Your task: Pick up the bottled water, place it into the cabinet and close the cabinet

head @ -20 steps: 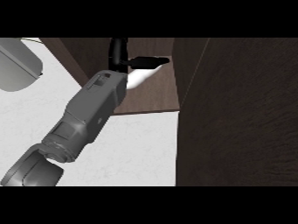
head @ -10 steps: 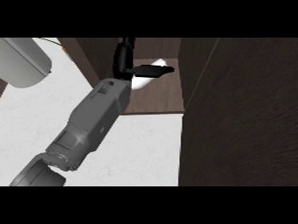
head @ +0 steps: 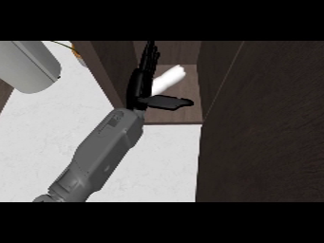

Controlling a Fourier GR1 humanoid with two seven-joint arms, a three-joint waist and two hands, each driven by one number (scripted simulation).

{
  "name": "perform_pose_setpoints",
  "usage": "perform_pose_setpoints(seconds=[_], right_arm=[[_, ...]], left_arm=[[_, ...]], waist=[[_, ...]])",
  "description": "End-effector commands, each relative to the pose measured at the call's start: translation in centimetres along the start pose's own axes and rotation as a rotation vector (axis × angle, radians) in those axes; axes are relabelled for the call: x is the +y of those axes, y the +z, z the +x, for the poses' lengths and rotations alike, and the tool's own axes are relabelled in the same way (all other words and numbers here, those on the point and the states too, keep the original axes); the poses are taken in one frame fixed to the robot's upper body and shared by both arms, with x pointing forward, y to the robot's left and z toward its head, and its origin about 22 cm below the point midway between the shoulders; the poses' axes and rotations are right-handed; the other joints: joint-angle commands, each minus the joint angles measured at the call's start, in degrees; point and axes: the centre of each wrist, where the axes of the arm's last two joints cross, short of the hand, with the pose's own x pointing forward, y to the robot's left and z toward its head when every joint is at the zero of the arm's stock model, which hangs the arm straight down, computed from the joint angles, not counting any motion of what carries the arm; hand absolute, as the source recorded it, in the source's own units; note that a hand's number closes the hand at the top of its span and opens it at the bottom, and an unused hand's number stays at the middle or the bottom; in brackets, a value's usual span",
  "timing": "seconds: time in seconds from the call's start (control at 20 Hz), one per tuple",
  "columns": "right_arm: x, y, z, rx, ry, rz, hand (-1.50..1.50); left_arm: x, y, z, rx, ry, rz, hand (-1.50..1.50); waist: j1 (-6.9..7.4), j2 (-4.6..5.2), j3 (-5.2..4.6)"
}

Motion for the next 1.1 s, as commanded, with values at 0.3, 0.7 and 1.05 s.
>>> perform_pose_setpoints(seconds=[0.3, 0.7, 1.05], right_arm=[[1.1, 0.1, 3.1, -0.039, 0.025, 0.014, -1.50], [0.0, 0.0, 2.7, -0.016, 0.070, 0.202, -1.50], [1.3, 0.3, 4.2, 0.064, 0.105, 0.419, 1.50]], left_arm=[[-0.6, 6.7, 0.7, -0.041, 0.174, -0.111, -1.50], [0.3, 11.8, 3.6, 0.016, 0.227, -0.150, 1.50], [6.1, 17.0, 4.6, 0.036, 0.182, -0.117, 1.50]], waist=[[0.55, -0.07, 0.00], [0.94, -0.05, 0.04], [0.89, -0.16, -0.08]])
